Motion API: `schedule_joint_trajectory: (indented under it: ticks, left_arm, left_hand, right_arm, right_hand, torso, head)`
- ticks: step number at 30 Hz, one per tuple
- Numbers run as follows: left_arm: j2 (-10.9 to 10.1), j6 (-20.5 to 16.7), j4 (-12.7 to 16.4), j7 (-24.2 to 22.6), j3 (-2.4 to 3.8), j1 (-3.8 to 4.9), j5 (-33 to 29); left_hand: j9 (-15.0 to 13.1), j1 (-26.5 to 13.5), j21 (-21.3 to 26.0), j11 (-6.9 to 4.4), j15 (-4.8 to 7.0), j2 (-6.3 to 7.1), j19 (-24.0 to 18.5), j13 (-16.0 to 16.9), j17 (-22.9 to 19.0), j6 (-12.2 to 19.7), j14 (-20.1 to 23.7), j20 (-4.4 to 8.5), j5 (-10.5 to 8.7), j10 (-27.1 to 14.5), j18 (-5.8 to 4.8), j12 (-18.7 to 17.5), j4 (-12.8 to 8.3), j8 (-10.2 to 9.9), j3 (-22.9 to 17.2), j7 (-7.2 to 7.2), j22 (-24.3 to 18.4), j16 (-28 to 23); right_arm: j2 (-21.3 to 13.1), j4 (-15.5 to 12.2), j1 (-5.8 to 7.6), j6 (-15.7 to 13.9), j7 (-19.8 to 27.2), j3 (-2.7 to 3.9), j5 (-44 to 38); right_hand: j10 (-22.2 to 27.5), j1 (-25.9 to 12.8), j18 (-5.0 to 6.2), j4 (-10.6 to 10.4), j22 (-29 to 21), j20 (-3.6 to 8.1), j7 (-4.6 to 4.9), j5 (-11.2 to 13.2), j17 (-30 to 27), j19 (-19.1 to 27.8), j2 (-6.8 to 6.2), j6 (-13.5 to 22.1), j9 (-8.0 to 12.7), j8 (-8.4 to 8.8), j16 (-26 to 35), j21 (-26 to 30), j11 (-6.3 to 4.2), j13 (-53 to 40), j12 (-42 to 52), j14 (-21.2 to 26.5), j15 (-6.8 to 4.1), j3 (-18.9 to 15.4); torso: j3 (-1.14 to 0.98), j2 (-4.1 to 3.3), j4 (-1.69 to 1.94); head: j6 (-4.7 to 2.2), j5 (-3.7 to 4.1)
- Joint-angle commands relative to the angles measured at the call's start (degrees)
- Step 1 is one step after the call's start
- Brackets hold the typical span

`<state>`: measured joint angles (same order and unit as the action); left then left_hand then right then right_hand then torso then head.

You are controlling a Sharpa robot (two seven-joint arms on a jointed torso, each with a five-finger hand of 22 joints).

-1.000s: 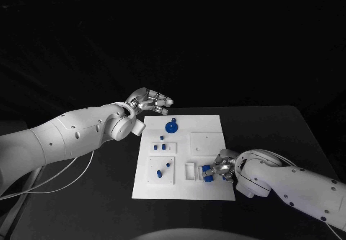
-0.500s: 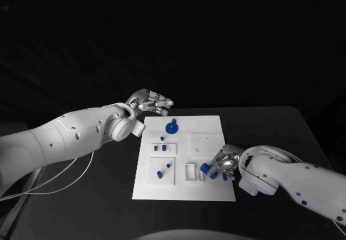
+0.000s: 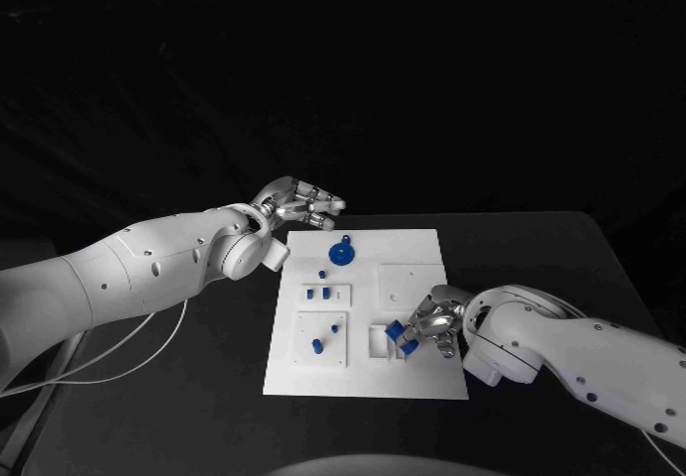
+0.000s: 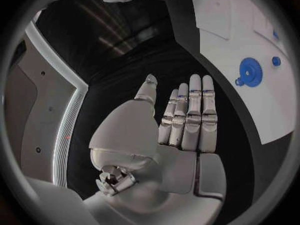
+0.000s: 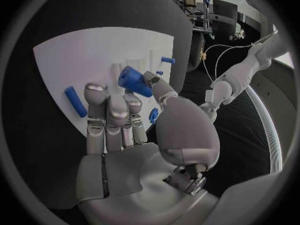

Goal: Assemble the parts on the task board

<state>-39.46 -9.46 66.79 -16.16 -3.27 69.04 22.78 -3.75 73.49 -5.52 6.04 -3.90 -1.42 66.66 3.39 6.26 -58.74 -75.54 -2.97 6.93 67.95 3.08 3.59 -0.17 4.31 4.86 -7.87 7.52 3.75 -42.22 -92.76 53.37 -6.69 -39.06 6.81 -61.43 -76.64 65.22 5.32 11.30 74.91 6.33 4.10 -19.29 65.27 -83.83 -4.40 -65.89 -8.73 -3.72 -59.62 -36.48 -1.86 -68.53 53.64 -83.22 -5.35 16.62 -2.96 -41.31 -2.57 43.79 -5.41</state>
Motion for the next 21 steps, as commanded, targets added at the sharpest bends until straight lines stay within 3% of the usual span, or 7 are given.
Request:
schedule_joint_trajectory:
  ticks: [1, 9, 17, 19, 21]
  left_arm:
    - [0.2, 1.0, 0.0, 0.0, 0.02, 0.02, 0.4]
    - [0.2, 1.3, 0.0, 0.1, 0.02, 0.02, 0.5]
    - [0.2, 1.5, 0.1, 0.3, 0.02, 0.02, 0.6]
    - [0.2, 1.5, 0.1, 0.4, 0.02, 0.02, 0.6]
    - [0.2, 1.6, 0.1, 0.4, 0.02, 0.02, 0.6]
  left_hand:
    - [0.0, -0.3, -0.3, 0.17, -0.32, 0.05, -0.1, 0.1, 0.1, 0.5, 0.3, -0.42, -0.21, -0.4, -0.06, -0.2, 0.3, 0.0, 0.0, -0.13, -0.1, -0.1]
    - [0.0, -0.3, -0.3, 0.20, -0.34, 0.06, -0.1, 0.1, 0.1, 0.5, 0.3, -0.44, -0.20, -0.5, -0.06, -0.2, 0.3, 0.0, 0.0, -0.15, -0.1, -0.1]
    - [0.0, -0.3, -0.3, 0.21, -0.35, 0.11, -0.1, 0.1, 0.1, 0.5, 0.3, -0.45, -0.22, -0.5, -0.06, -0.2, 0.4, 0.0, 0.0, -0.17, -0.2, -0.1]
    - [0.0, -0.3, -0.3, 0.21, -0.35, 0.11, -0.1, 0.1, 0.1, 0.5, 0.3, -0.45, -0.22, -0.5, -0.06, -0.2, 0.4, 0.0, 0.0, -0.17, -0.2, -0.1]
    - [0.0, -0.3, -0.3, 0.24, -0.36, 0.13, -0.2, 0.1, 0.1, 0.6, 0.3, -0.45, -0.24, -0.6, -0.07, -0.2, 0.4, 0.0, -0.1, -0.17, -0.3, -0.1]
  right_arm:
    - [1.2, 0.9, -0.03, 0.8, -0.4, -0.28, -3.3]
    - [3.6, 2.7, -0.03, 0.7, -0.1, -0.92, -6.0]
    - [4.9, 4.1, -0.03, 3.6, -0.8, -1.43, -9.8]
    - [5.4, 4.4, -0.04, 4.2, -0.8, -1.67, -10.7]
    - [5.7, 4.6, -0.04, 4.6, -0.7, -1.86, -11.1]
  right_hand:
    - [-0.4, 0.1, -1.25, -3.6, 4.0, 0.38, -0.71, 2.9, 0.0, -3.0, -0.49, -1.2, -0.1, 0.09, 0.2, 0.3, -0.32, 0.3, -0.2, -0.4, -0.16, -1.1]
    - [-1.0, -0.3, -1.55, -9.7, 4.1, 0.56, -1.30, 4.9, 0.0, -3.1, -1.54, -2.1, -0.4, 0.09, 0.0, -0.2, -0.52, 0.4, 0.0, -0.4, -0.32, -1.1]
    - [-1.1, -3.1, -1.71, -13.1, 4.1, 0.62, -1.47, 7.4, -0.1, -3.0, -1.04, -2.5, -0.6, 0.08, 0.1, -0.1, -0.61, 1.3, -0.8, -0.4, -0.36, -1.0]
    - [-1.2, -3.3, -1.79, -14.4, 4.1, 0.59, -1.41, 9.0, -0.1, -3.0, -2.13, -2.8, -0.7, 0.05, 0.1, -0.1, -0.62, 1.6, -0.9, -0.4, -0.39, 1.3]
    - [-1.1, -3.3, -1.79, -14.4, 4.1, 0.61, -1.53, 9.0, -0.1, -3.0, -2.26, -2.8, -0.7, 0.06, 0.1, -0.2, -0.61, 1.6, -1.0, -0.4, -0.34, 1.3]
  torso:
    - [-0.02, -0.02, 0.00]
    - [0.01, -0.03, 0.06]
    - [0.06, -0.03, -0.06]
    - [0.02, -0.04, -0.05]
    - [-0.01, -0.03, -0.01]
  head:
    - [0.00, -0.02]
    - [0.07, 0.01]
    - [0.08, -0.15]
    - [0.11, -0.18]
    - [0.19, -0.20]
